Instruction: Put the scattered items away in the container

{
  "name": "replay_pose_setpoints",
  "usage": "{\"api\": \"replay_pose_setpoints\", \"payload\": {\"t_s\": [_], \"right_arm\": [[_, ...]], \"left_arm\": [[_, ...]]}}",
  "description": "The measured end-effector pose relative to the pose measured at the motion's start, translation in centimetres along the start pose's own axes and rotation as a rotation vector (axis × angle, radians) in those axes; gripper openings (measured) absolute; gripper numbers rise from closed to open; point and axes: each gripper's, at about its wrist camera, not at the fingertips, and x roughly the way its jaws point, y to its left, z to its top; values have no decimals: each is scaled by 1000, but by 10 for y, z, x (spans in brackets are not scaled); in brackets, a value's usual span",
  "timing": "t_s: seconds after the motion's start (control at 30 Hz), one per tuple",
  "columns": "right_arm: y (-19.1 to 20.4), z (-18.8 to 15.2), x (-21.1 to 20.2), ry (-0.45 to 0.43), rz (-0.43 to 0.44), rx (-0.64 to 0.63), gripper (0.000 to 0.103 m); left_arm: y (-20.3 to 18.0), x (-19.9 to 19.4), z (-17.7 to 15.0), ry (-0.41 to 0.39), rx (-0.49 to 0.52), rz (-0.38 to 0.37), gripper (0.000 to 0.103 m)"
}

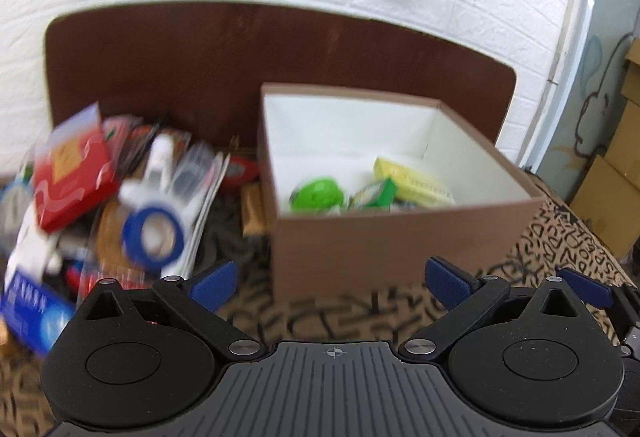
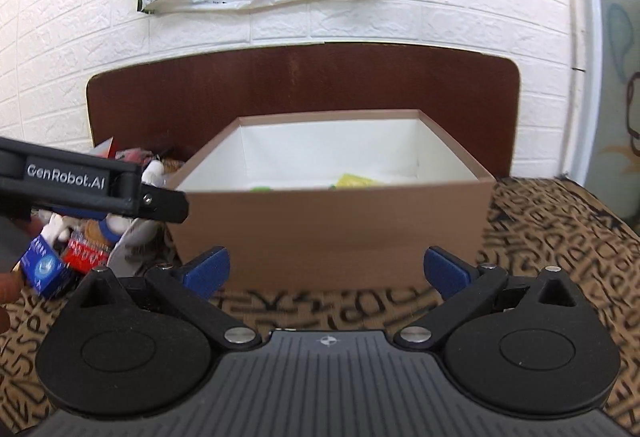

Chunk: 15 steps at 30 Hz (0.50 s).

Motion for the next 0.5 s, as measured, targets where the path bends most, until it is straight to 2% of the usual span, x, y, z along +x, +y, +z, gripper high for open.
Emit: {"api": "replay_pose_setpoints", "payload": {"t_s": [0.13, 0.27, 0.5], "right_arm": [[5, -13, -21, 9, -17, -23, 103], [12, -22, -38, 12, -38, -48, 103], [20, -27, -55, 5, -37, -51, 103]], "left_arm": [[0, -14, -21, 30, -24, -1, 103], [-5, -29, -36, 31, 12, 29, 103], [-16, -47, -50, 19, 95, 28, 103]]}}
